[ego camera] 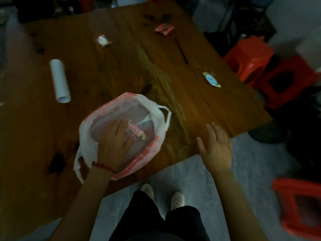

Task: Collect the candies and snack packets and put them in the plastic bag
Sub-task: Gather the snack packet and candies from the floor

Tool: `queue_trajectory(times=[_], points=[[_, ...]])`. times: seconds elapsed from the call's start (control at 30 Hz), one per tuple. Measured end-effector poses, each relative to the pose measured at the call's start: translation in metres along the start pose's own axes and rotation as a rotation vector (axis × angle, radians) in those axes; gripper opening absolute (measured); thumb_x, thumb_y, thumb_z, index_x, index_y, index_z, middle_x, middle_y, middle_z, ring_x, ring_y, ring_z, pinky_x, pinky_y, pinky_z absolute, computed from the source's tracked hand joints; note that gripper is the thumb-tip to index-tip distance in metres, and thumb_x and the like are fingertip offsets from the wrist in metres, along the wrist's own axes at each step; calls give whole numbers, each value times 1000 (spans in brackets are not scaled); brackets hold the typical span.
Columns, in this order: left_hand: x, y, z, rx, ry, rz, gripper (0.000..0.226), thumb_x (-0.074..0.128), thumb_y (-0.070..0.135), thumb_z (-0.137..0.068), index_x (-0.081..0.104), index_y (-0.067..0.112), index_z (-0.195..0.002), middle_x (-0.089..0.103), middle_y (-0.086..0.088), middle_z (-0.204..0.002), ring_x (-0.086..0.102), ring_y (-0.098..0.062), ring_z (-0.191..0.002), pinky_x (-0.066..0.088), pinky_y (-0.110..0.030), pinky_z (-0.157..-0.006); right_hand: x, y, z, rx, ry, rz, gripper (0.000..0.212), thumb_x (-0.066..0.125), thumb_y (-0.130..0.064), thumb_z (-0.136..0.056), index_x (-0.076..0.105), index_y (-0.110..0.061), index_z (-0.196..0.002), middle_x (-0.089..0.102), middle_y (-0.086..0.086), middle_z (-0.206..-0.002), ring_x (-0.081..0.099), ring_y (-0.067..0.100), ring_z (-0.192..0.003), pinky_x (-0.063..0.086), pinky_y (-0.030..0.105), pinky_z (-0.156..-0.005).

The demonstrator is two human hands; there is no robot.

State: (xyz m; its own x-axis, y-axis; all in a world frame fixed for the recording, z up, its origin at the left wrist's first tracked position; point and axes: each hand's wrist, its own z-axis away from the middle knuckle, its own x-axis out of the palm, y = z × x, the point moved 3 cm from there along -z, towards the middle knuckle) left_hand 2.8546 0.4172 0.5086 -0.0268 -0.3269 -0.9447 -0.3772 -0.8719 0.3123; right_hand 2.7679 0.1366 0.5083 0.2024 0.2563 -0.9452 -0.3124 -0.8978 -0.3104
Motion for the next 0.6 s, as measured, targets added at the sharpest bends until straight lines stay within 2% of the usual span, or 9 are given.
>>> queue_trajectory(times=[0.1,0.23,0.5,0.6], points=[[7,33,-7,107,-52,24,53,33,44,-92,56,0,-111,61,-22,-109,56,-35,-102,45,-47,-89,-18,42,31,114,54,19,55,41,-43,-88,47,-6,-128,48,19,-133,43,36,-122,36,51,-96],[25,92,-8,238,-111,3,55,33,42,-90,56,0,-115,59,-23,-114,53,-35,-108,44,-48,-91,-39,94,77,272,107,15,59,36,-46,-85,48,-6,-127,50,20,-131,46,37,-120,37,51,-94],[77,272,30,559,-232,15,57,35,44,-87,57,0,-117,56,-24,-120,50,-41,-113,41,-50,-90,-89,211,213,589,253,34,56,39,-44,-83,52,-5,-122,53,20,-127,50,38,-116,42,51,-88],[95,338,52,710,-274,39,53,44,42,-89,55,-1,-118,56,-24,-122,49,-40,-115,40,-49,-93,-101,247,271,735,299,44,56,39,-44,-84,52,-5,-121,54,20,-127,51,38,-115,44,51,-86]])
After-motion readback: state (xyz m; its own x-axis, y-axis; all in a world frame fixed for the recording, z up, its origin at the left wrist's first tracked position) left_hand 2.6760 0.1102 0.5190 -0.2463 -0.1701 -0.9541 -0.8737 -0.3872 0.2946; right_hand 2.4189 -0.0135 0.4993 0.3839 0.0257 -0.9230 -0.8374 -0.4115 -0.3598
